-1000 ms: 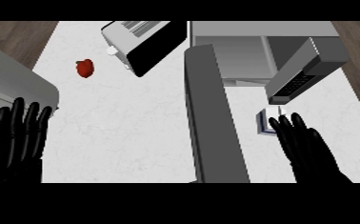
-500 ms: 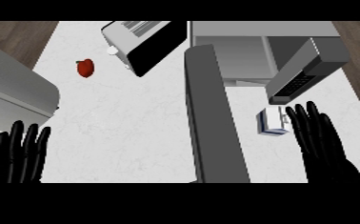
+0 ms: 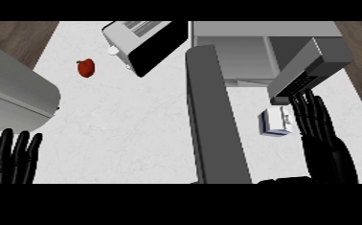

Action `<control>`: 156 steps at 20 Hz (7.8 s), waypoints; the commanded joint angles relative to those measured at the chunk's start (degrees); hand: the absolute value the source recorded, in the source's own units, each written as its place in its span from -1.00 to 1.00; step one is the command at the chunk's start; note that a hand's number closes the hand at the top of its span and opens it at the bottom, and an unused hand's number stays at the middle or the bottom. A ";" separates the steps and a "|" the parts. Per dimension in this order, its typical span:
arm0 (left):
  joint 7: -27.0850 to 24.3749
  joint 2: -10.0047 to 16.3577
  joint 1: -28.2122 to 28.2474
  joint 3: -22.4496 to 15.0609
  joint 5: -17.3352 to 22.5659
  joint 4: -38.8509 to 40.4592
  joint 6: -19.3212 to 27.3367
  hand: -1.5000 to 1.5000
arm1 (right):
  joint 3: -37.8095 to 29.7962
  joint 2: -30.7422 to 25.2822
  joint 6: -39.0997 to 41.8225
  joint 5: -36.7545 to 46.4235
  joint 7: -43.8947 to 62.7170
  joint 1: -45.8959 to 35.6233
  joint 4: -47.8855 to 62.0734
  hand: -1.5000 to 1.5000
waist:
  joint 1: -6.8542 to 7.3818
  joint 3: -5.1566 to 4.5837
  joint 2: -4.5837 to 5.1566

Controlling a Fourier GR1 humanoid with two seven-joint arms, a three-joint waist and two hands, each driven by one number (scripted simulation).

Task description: Pick up the milk, place it into the microwave and close the microwave

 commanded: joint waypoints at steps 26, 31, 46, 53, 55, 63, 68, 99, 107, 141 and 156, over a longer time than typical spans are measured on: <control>-5.13 -1.13 6.15 0.59 0.74 -0.25 -5.69 -1.00 | -11.80 -6.54 2.31 7.29 -33.50 -15.33 49.85 -1.00 | 0.29 0.01 0.03; -7.13 -0.27 11.75 1.15 3.04 -1.84 -7.98 -1.00 | -14.52 -9.51 3.20 7.05 -36.10 -23.02 61.95 -1.00 | 0.96 0.05 0.10; -2.74 -1.24 6.28 0.48 1.66 -2.82 -5.38 -1.00 | -20.44 -16.60 -1.56 9.36 -47.72 -32.15 87.28 -1.00 | 0.98 0.17 0.51; -2.92 -0.78 7.24 0.98 2.68 -3.16 -5.45 -1.00 | -10.75 -12.84 16.70 12.61 -47.47 -29.47 83.97 -1.00 | 1.10 0.25 0.47; -3.78 -0.53 8.14 1.13 2.74 -2.32 -6.11 -1.00 | -9.98 -10.27 16.82 11.86 -48.83 -30.38 82.43 -1.00 | 1.49 0.27 0.39; -1.59 -1.40 5.30 0.51 2.96 -1.88 -4.99 -1.00 | -14.32 -9.63 -0.65 8.69 -51.86 -29.96 76.43 1.00 | 0.06 0.14 0.28; -4.10 -1.35 7.42 0.29 2.41 -0.47 -6.56 -1.00 | -11.99 -5.28 3.81 7.73 -51.31 -29.02 72.70 1.00 | 0.23 0.05 -0.01; -6.46 -1.42 7.41 7.44 7.28 4.02 -10.88 -1.00 | -6.13 -3.28 -7.70 5.69 -11.79 -35.07 46.25 1.00 | 0.26 -0.02 0.03; -5.05 0.96 5.74 11.80 11.61 4.53 -14.34 -1.00 | -9.89 -2.46 -11.96 8.24 -16.90 -53.88 71.71 1.00 | 1.74 0.04 0.53; -1.31 2.40 -3.59 8.78 6.56 4.24 -13.78 -1.00 | -12.31 -10.64 -48.33 17.65 -19.74 -74.82 99.03 -1.00 | 9.78 0.15 4.84; -0.46 1.97 -7.25 5.53 2.72 7.11 -13.33 -1.00 | -14.39 -7.41 -39.78 15.72 -17.21 -76.83 101.43 -1.00 | 10.01 0.46 5.09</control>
